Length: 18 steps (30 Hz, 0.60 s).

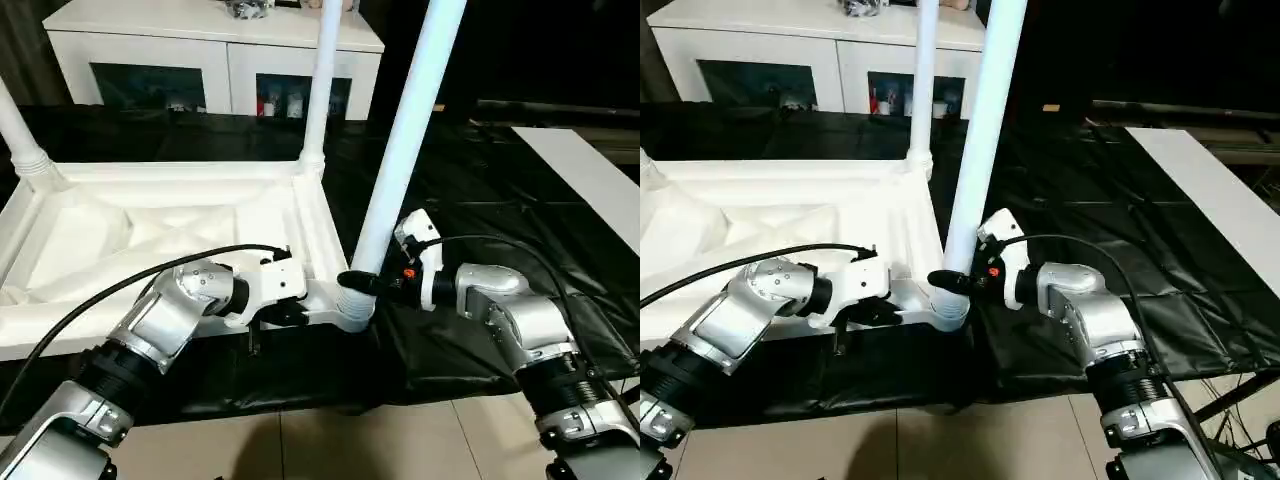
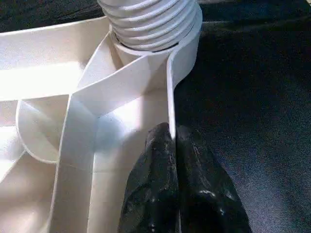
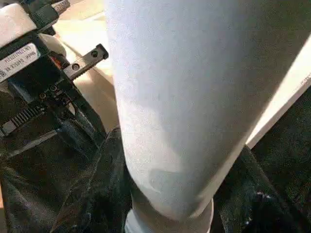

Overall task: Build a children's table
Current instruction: Insert table leg to table base

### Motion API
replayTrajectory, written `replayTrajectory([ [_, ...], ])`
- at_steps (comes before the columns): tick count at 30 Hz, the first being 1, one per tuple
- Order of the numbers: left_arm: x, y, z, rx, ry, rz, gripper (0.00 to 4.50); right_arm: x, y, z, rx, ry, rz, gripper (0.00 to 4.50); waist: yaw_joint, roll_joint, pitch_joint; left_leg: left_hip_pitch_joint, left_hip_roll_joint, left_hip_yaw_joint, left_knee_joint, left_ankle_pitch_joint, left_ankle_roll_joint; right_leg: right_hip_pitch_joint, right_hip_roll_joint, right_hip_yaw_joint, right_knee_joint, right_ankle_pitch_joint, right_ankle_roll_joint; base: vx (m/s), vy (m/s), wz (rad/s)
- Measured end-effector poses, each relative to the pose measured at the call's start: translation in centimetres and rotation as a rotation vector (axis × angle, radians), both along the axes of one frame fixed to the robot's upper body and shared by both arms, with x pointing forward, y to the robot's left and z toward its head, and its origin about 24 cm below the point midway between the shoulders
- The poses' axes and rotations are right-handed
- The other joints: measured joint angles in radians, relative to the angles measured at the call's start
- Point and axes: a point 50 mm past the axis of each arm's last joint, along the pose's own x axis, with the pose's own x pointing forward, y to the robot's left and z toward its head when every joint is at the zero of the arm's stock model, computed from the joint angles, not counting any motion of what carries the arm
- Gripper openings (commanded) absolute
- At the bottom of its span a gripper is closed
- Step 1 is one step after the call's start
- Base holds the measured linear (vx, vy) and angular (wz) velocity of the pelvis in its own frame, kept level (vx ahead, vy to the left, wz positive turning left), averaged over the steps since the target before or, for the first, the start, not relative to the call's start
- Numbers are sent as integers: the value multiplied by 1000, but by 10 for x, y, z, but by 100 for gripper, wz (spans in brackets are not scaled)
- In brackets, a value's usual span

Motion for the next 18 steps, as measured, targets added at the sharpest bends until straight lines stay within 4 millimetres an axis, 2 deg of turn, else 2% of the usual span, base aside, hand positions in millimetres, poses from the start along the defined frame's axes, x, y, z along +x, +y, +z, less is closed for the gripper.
replayTrajectory([
  [5,0,0,0,2,3,-1,0,-2,0,-2,-3,-2,6,186,0,0,-1,0,0,0,-2,0,0,0,0,-1,0,0,0,0,0,0],
  [12,-1,-1,-2,4,9,-5,0,-6,1,-4,-49,-55,48,186,1,-4,-5,3,0,-2,-2,-2,-2,3,0,-2,-1,0,0,0,0,0],
  [16,-2,-1,-4,7,13,0,0,-9,2,-8,-57,-74,50,186,-1,-4,-5,13,0,-4,-3,-3,-4,6,0,-6,-3,-2,3,0,0,0],
  [18,-2,0,-5,8,14,1,0,-9,2,-9,-55,-73,46,186,-2,-3,-4,16,1,-7,-3,-4,-5,10,-3,-14,-4,-6,5,0,0,0],
])
